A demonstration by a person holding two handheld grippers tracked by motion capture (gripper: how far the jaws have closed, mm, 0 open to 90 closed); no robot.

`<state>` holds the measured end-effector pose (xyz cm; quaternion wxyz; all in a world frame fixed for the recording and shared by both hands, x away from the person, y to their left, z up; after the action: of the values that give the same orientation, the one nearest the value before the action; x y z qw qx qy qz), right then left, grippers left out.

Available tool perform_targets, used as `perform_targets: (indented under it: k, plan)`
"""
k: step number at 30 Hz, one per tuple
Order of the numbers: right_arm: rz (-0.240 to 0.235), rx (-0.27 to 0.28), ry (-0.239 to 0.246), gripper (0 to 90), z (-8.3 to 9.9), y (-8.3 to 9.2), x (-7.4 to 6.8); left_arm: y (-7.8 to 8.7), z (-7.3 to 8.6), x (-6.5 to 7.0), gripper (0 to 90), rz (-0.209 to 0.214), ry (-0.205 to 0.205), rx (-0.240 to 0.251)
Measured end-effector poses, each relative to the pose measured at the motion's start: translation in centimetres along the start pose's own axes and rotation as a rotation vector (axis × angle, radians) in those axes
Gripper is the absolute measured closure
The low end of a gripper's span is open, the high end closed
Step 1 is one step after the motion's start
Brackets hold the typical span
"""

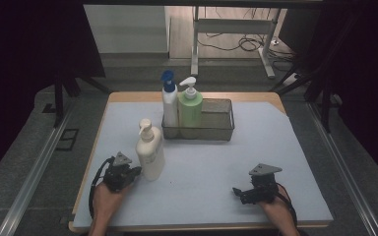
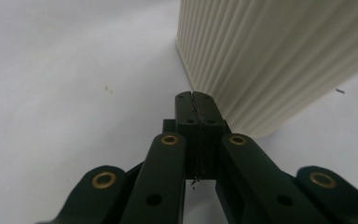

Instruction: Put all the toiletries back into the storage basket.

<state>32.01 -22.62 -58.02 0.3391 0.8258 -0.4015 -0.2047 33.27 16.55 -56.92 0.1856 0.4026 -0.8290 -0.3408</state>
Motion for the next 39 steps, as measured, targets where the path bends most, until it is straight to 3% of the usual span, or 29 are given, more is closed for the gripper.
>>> perform_targets:
  k: [4,8,16,39]
  plan:
    - [0.0,0.0,0.0,0.0,0.0,0.0,0.0,-0.4,-0.3,0.0,89.7,0.004,0.004,0.006]
    - [0.0,0.001,-0.001,0.0,0.0,0.0,0.0,-0.6,-0.3,0.0,89.7,0.034,0.036,0.016]
    - [0.001,0.001,0.0,0.0,0.0,0.0,0.0,-1.2,-0.8,1.5,89.6,0.057,-0.005,0.006]
    - [0.003,-0.006,0.002,0.0,0.0,0.0,0.0,-2.0,-1.6,4.8,89.6,0.122,-0.076,-0.011]
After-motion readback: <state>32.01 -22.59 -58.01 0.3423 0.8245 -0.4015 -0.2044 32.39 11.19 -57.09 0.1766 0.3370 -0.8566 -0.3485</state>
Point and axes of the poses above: each handheld gripper's, and its own axes: y roughly backward along the jaws, z roughly out of its underside, x roughly to its right, the point moved 8 cm from there along -y, roughly forward along the jaws, and after that the axes turned 5 degrees about -y, right-handed, at the moved point
